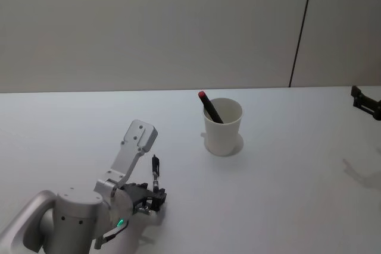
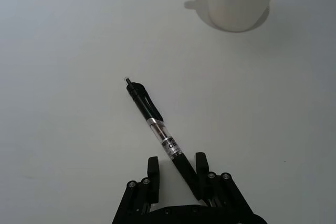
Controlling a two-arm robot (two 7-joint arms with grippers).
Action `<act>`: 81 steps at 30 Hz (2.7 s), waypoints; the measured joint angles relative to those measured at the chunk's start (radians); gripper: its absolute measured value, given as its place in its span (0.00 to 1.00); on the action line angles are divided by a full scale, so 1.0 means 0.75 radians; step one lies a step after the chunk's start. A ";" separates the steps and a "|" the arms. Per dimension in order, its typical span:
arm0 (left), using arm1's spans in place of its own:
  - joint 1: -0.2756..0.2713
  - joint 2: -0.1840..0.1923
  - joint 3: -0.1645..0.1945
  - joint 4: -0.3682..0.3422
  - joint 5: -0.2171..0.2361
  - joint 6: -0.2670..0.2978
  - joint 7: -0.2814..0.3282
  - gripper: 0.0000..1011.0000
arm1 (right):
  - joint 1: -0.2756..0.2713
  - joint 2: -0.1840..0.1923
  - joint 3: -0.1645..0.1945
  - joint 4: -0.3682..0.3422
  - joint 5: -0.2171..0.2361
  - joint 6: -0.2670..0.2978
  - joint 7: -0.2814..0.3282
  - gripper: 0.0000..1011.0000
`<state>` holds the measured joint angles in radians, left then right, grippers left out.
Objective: Place the pen into the pen holder.
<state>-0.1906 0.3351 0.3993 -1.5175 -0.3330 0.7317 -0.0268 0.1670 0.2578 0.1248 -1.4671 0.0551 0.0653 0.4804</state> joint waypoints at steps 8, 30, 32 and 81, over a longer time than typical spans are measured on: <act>0.000 -0.010 0.001 0.014 0.001 0.003 -0.004 0.23 | 0.000 0.000 0.000 0.000 0.000 0.000 0.000 0.99; 0.025 -0.001 -0.008 -0.021 0.048 -0.014 0.027 0.13 | 0.000 0.000 0.000 0.000 0.000 0.000 0.000 0.99; 0.029 0.003 -0.010 -0.039 0.061 -0.020 0.034 0.13 | 0.000 0.000 0.000 0.000 0.000 0.000 0.000 0.99; 0.119 0.196 -0.047 -0.258 0.385 -0.784 -0.224 0.13 | 0.000 0.000 0.000 0.000 0.000 0.000 0.000 0.99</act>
<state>-0.1017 0.4825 0.3638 -1.7108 -0.0439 0.1436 -0.1946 0.1670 0.2578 0.1248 -1.4671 0.0552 0.0653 0.4804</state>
